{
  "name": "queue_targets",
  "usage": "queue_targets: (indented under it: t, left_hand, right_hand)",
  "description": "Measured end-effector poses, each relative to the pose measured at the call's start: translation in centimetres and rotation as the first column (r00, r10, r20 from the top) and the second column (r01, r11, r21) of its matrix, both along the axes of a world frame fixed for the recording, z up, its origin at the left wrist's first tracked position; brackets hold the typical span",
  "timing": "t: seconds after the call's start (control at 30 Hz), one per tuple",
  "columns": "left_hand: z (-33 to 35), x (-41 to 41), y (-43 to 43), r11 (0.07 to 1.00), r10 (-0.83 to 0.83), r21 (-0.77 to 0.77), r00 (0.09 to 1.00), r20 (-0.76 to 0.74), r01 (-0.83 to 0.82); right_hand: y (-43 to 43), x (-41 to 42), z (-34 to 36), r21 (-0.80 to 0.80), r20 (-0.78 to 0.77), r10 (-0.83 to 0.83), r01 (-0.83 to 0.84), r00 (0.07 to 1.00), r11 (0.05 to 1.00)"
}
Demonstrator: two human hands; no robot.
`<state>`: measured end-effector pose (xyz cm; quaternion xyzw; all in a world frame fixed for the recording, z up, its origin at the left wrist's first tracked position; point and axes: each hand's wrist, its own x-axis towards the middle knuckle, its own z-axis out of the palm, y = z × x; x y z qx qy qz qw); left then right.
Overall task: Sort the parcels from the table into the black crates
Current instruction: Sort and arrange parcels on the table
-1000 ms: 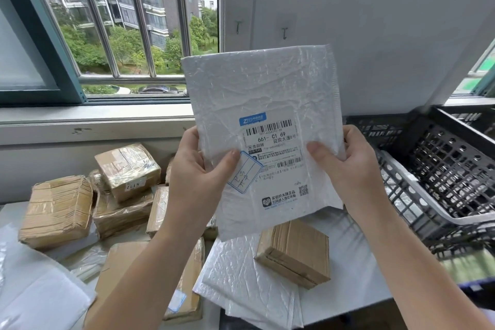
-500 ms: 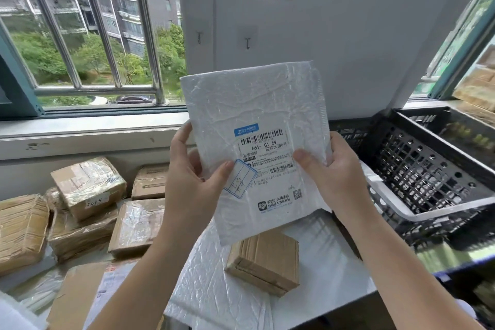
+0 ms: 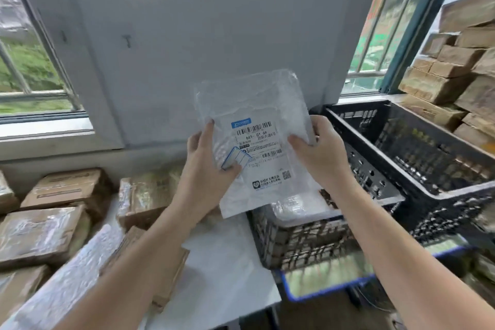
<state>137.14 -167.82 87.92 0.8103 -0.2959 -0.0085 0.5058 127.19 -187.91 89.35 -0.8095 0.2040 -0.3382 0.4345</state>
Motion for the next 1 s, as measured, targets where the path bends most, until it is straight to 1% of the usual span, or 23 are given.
queue_targets:
  t: [0.07,0.13,0.23,0.3,0.37,0.43,0.5,0.6,0.7,0.8,0.87,1.0]
  left_hand:
    - [0.5,-0.3,-3.7,0.996,-0.028,0.081,0.998,0.059,0.023]
    - [0.8,0.0,-7.0,0.981,-0.068,0.189,0.994,0.084,0.051]
    - [0.4,0.9,-11.5,0.914,-0.131,0.398,0.985,0.114,0.076]
    - [-0.5,1.6,-14.2,0.846,-0.177,0.53,0.971,0.159,0.067]
    - [-1.8,2.6,-16.6,0.766,-0.223,0.641,0.957,0.188,0.053]
    - [-3.5,3.7,-18.9,0.675,-0.265,0.736,0.948,0.177,0.051]
    - [-5.3,4.7,-20.9,0.571,-0.303,0.818,0.944,0.13,0.071]
    - [-8.0,6.1,-23.1,0.443,-0.325,0.889,0.945,0.043,0.112]
    - [-9.9,7.5,-24.5,0.323,-0.288,0.937,0.957,-0.037,0.133]
    - [-11.7,8.4,-25.6,0.268,-0.198,0.952,0.975,-0.098,0.15]
    - [-13.2,8.7,-26.4,0.222,-0.143,0.963,0.982,-0.125,0.155]
    - [-16.1,9.0,-27.8,0.068,-0.086,0.99,0.989,-0.119,0.125]
  right_hand:
    - [-3.8,-0.4,0.4,-0.064,-0.06,-0.02,0.016,0.998,0.998]
    - [-7.2,-0.1,0.5,-0.148,-0.123,-0.042,0.023,0.992,0.989]
    - [-11.8,1.0,-0.6,-0.253,-0.242,-0.101,0.037,0.965,0.967]
    - [-14.2,2.1,-1.9,-0.332,-0.356,-0.15,0.025,0.922,0.943]
    - [-16.2,3.2,-3.5,-0.375,-0.472,-0.177,-0.015,0.864,0.927]
    - [-17.8,4.1,-5.1,-0.411,-0.571,-0.205,-0.061,0.795,0.91]
    - [-19.1,4.9,-6.9,-0.42,-0.649,-0.223,-0.098,0.727,0.902]
    - [-20.5,6.3,-9.8,-0.398,-0.739,-0.212,-0.161,0.639,0.903]
    - [-21.3,8.1,-12.4,-0.363,-0.795,-0.17,-0.232,0.582,0.902]
    - [-21.8,10.1,-15.3,-0.324,-0.844,-0.12,-0.32,0.522,0.89]
    - [-22.3,11.4,-17.5,-0.278,-0.893,-0.076,-0.41,0.444,0.869]
    - [-23.6,13.1,-21.0,-0.213,-0.958,-0.068,-0.533,0.277,0.819]
